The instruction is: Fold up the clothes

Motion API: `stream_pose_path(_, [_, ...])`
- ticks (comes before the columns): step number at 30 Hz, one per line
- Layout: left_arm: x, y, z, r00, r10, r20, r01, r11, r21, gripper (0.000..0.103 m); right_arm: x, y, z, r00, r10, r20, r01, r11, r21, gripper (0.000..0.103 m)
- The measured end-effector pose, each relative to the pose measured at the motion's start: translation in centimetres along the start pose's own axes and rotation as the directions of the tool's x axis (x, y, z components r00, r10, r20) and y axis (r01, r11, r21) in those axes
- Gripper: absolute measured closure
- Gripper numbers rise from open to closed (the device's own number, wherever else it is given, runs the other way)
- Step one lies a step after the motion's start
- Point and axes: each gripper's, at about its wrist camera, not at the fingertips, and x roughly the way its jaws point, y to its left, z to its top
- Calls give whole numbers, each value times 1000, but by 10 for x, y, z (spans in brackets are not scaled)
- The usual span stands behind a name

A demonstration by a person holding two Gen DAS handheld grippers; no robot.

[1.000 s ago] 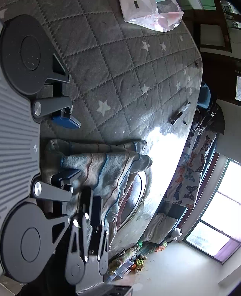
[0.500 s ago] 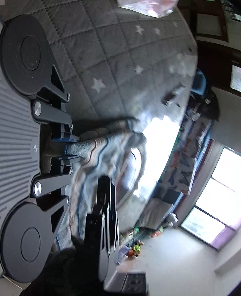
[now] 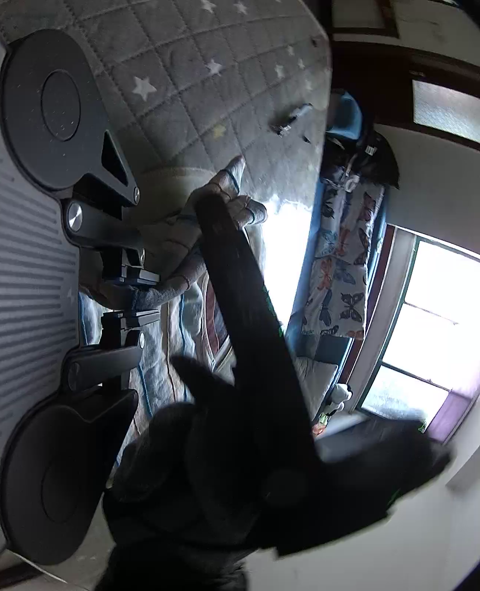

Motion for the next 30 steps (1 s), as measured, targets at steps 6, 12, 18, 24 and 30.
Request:
stream_pose_path(6, [10,-23,0,1000,-16,6,15,998,64,89,12,12,-5,992,-100,-77,93,991,-100,53])
stream_pose_path(12, [16,-29,-3,998,-58,-11,59,994,88,85,3,4,-17,985,-162,-63,156,983,-101,89])
stream_pose_path(18, [7,-25,0,992,-128,6,127,986,108,44,-30,-27,-34,987,-158,13,158,987,12,92])
stream_pose_path(24, [9,-21,8,993,-116,16,114,989,90,19,-66,-64,-64,983,-172,58,163,978,130,92])
stream_pose_path(30, [24,-32,23,993,-114,29,109,985,130,4,-102,-96,-89,981,-178,78,162,970,181,92])
